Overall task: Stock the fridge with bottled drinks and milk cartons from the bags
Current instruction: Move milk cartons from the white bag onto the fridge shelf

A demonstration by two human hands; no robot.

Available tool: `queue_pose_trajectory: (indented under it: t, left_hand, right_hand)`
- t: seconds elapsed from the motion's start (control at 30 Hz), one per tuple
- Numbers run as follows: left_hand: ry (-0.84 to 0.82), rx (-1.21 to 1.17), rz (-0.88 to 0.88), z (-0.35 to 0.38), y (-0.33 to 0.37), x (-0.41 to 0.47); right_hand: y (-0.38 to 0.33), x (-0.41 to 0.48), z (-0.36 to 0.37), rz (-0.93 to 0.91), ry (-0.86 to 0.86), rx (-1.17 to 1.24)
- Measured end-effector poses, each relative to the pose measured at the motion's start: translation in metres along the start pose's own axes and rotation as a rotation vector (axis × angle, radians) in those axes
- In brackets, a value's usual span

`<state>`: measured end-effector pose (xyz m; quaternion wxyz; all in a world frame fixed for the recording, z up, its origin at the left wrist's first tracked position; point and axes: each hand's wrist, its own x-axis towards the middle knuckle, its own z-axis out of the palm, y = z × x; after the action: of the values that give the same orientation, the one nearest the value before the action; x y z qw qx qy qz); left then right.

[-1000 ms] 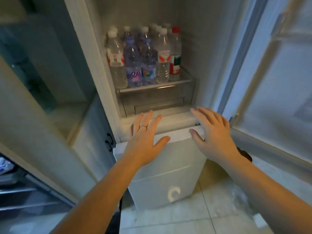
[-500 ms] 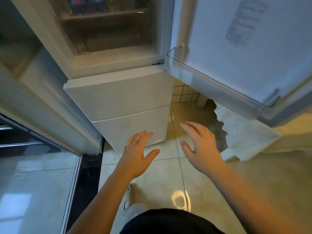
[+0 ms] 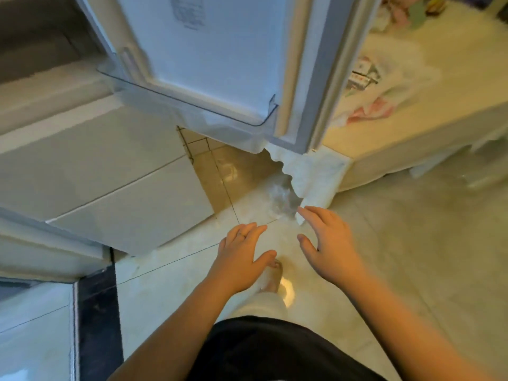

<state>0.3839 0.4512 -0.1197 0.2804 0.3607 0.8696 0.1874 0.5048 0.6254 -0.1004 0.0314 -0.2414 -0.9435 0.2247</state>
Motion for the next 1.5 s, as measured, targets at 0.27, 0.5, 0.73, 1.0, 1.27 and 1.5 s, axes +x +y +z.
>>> queue_pose_trajectory:
  t: [0.27,0.5,0.73,1.0,1.27,1.5]
  left_hand:
    - [-0.169,0.114,0.193,0.046,0.105,0.117]
    - [-0.201,0.132,0.233,0.066,0.202,0.225]
    - [-0.136,0.172,0.227,0.055,0.247,0.296]
    - [-0.015,0.119,0.105,0.042,0.265,0.351]
    - [0.216,0.055,-0.024,0.027,0.305,0.427]
    - [0.485,0.007,-0.155,0.023,0.324,0.487]
  right_hand:
    - [0.12,0.026,-0.043,0.18,0.025,-0.012]
    - [0.219,0.087,-0.094,0.251,0.005,0.006]
    - [0.273,0.147,-0.132,0.247,0.003,0.05]
    - [0.32,0.238,-0.167,0.117,-0.013,0.13]
    - [0.368,0.343,-0.209,-0.142,-0.038,0.109]
    - [0.397,0.442,-0.22,-0.492,-0.089,-0.074]
